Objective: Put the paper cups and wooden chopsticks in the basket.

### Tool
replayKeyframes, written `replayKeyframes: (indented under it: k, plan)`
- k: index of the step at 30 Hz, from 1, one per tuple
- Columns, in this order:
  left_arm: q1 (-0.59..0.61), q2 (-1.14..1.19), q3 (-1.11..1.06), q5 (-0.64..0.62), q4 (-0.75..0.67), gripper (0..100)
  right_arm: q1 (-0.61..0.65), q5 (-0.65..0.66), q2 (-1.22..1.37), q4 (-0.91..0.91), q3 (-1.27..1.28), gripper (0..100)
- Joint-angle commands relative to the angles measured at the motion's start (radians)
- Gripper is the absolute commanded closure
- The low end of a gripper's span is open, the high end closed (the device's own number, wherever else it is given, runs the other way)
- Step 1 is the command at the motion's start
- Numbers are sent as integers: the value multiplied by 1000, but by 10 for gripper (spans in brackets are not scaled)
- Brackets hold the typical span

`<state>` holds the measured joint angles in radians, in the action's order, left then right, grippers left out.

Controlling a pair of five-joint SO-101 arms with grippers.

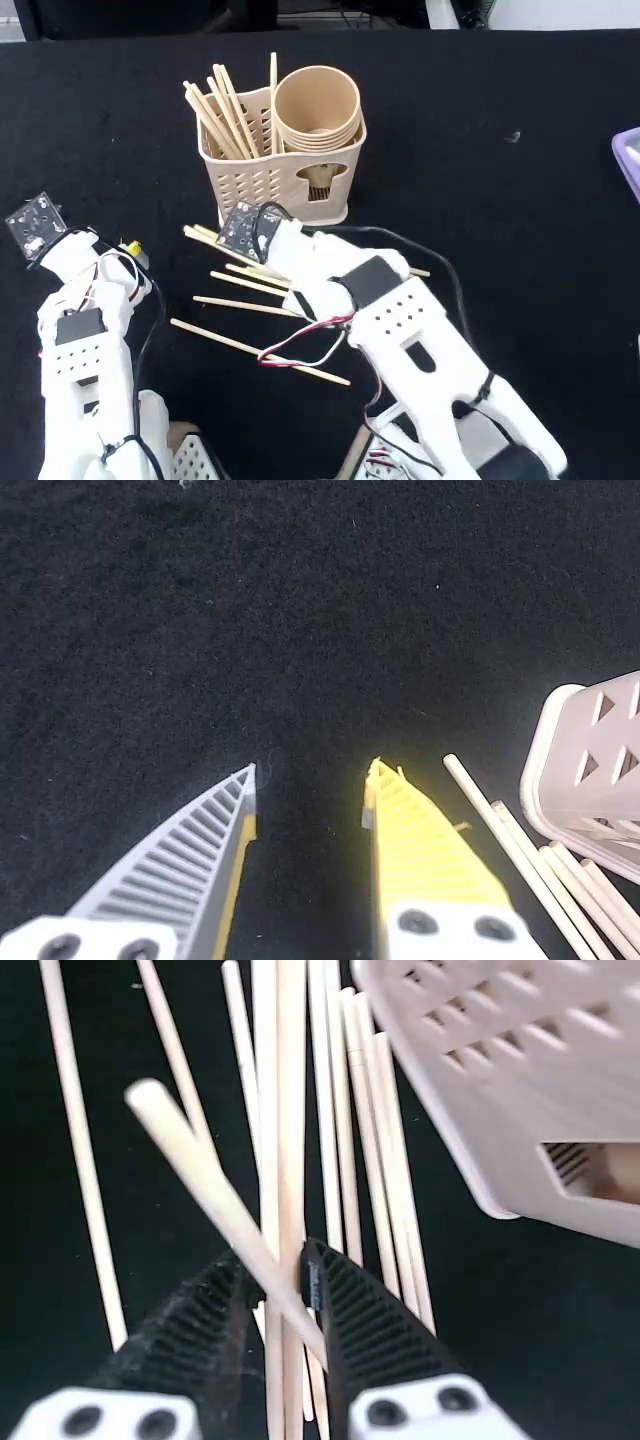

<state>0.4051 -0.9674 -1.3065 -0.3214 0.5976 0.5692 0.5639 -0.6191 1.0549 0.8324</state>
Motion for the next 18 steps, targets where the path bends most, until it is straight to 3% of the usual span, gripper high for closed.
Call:
replayKeyframes:
  k: [1, 7, 18]
  plan:
    - [2, -18, 13, -5, -17, 820, -17, -8, -58, -31, 2, 988]
    - [2, -18, 15, -5, -17, 820, 20, -112, -90, -186, -13, 988]
    - [2, -18, 15, -5, -17, 820, 146, -117, -8, -192, -236, 988]
